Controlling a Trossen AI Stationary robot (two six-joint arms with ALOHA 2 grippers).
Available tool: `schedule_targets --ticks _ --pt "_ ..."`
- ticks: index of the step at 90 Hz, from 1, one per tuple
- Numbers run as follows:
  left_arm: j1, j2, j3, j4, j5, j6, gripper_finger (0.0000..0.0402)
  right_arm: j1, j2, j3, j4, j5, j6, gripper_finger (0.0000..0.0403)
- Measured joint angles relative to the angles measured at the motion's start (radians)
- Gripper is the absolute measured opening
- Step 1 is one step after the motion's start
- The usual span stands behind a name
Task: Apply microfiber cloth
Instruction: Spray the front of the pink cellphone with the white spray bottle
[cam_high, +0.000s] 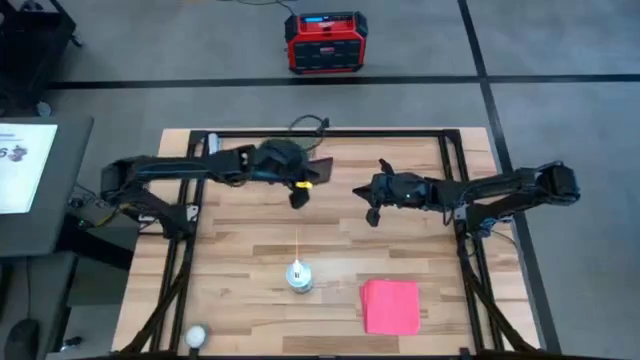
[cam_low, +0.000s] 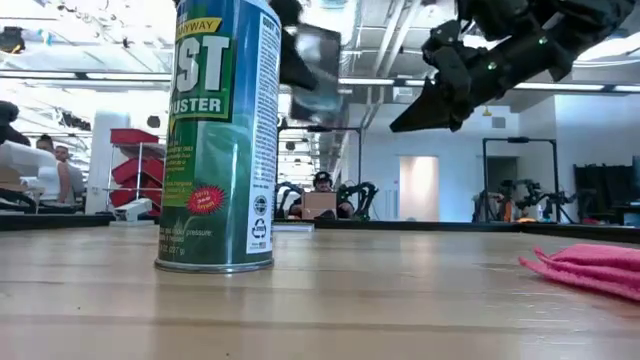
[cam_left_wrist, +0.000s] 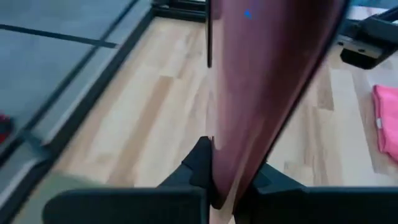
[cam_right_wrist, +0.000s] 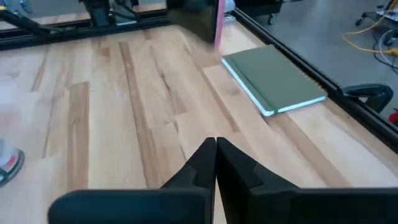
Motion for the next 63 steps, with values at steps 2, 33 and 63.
schedule_targets --ticks 2,33,63 --pt "-0.004 -0.020 -0.006 -0.010 -0.017 -0.004 0.0003 0.003 -0.003 0.000 0.005 -0.015 -0.001 0.0000" --pt "-0.031 -0.325 -0.367 0.027 -0.039 -0.140 0.0003 0.077 -0.015 0.122 -0.032 -0.268 -0.015 0.0000" --pt "-0.019 -0.469 -0.635 0.208 0.134 -0.056 0.0003 0.156 0.179 0.497 -0.448 -0.268 -0.065 0.0000"
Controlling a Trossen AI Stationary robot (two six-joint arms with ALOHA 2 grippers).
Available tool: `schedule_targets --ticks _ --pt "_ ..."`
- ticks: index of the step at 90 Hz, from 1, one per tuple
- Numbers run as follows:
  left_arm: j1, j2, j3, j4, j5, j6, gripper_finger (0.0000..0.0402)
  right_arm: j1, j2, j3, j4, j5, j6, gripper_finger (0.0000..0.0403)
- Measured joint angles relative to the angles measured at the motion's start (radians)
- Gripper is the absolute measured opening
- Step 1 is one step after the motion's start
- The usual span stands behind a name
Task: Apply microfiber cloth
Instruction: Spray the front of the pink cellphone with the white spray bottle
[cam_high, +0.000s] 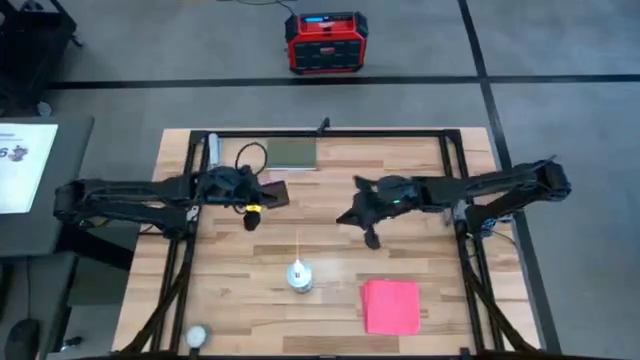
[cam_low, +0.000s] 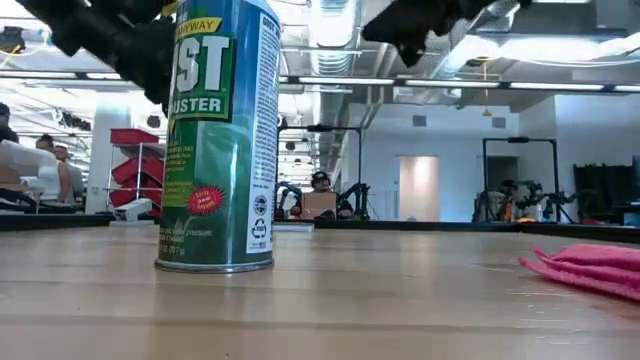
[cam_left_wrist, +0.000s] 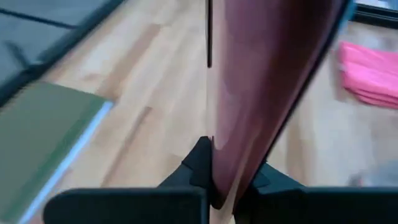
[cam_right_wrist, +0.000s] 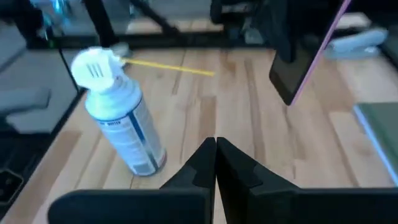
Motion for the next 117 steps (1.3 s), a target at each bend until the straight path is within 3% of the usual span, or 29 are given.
schedule_targets --ticks 29,41,71,103,117 --pt "0.073 0.035 0.001 0.138 0.242 0.177 0.0003 0.061 0.243 0.433 -0.394 -0.011 -0.054 0.0000" --pt "0.098 0.086 0.000 0.135 0.266 0.225 0.0003 0.078 0.321 0.570 -0.510 0.009 -0.045 0.0000" --pt "0.136 0.275 0.001 0.328 0.365 0.286 0.0003 0.084 0.495 0.840 -0.694 0.010 -0.050 0.0000" --pt "0.148 0.288 0.002 0.307 0.371 0.296 0.0003 0.117 0.561 0.926 -0.744 -0.020 -0.045 0.0000" --pt "0.148 0.269 0.002 0.303 0.289 0.207 0.0003 0.119 0.560 0.927 -0.709 -0.021 -0.022 0.0000"
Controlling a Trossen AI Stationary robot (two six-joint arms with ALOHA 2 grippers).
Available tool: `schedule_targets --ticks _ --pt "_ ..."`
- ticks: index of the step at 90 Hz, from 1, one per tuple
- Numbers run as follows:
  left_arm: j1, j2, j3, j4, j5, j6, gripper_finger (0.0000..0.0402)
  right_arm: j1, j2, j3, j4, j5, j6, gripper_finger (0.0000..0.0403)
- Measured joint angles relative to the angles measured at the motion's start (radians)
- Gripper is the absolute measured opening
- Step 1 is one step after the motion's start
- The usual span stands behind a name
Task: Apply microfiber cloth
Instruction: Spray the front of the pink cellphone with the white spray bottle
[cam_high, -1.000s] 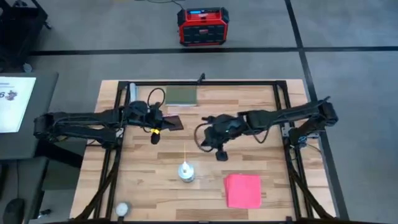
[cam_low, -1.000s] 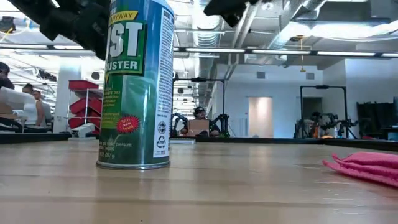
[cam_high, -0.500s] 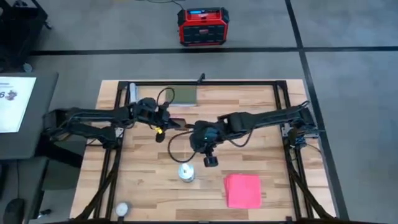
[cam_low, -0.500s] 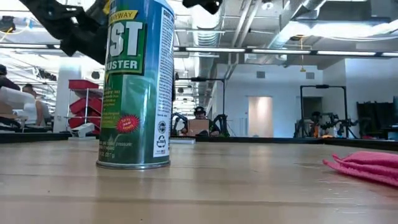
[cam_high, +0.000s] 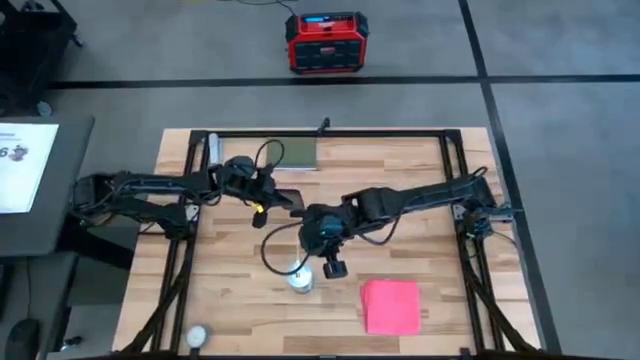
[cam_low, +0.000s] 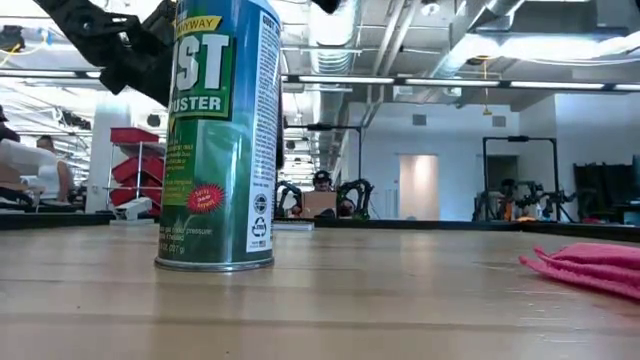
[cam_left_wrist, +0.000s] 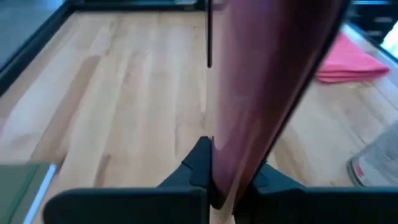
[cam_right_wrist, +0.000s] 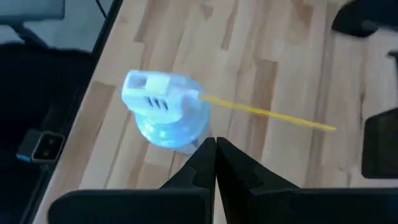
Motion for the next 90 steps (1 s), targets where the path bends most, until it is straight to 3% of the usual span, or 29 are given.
schedule_targets --ticks 28,90 --pt "-0.047 0.000 0.000 0.004 -0.099 -0.077 0.0003 0.012 0.000 0.018 0.034 -0.006 0.008 0.0000" --pt "-0.069 0.001 0.000 0.013 -0.114 -0.106 0.0003 -0.005 0.062 0.030 0.080 -0.026 -0.022 0.0000"
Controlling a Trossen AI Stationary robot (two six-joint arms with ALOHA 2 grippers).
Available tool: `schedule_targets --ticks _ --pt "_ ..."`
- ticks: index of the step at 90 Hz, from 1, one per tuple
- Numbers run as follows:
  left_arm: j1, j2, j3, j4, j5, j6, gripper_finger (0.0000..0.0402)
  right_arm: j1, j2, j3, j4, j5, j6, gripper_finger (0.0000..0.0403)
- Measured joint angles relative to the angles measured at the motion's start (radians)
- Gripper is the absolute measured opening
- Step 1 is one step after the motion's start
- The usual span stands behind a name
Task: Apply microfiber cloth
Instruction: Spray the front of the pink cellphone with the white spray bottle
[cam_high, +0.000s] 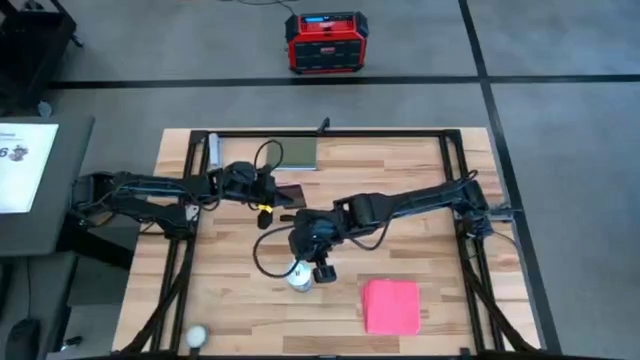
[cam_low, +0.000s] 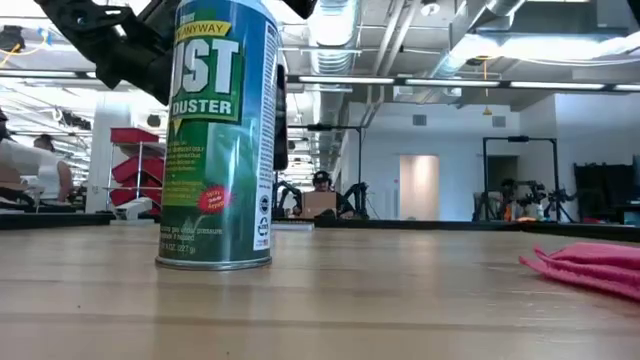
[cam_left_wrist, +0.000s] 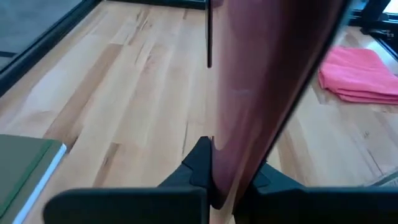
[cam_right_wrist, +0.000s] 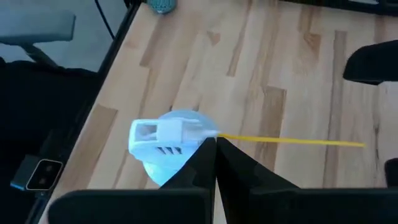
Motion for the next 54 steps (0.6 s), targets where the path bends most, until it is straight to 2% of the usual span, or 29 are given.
schedule_targets --ticks 20,35,54 --pt "-0.061 -0.036 -0.001 -0.115 -0.194 -0.053 0.0003 0.000 -0.002 0.031 -0.019 0.000 -0.020 0.0000" --pt "-0.145 -0.108 0.000 -0.194 -0.335 -0.120 0.0003 0.002 -0.001 0.033 -0.032 0.000 -0.027 0.0000" --pt "-0.254 -0.178 -0.001 -0.245 -0.424 -0.166 0.0003 0.000 0.002 0.033 -0.023 0.000 -0.039 0.0000"
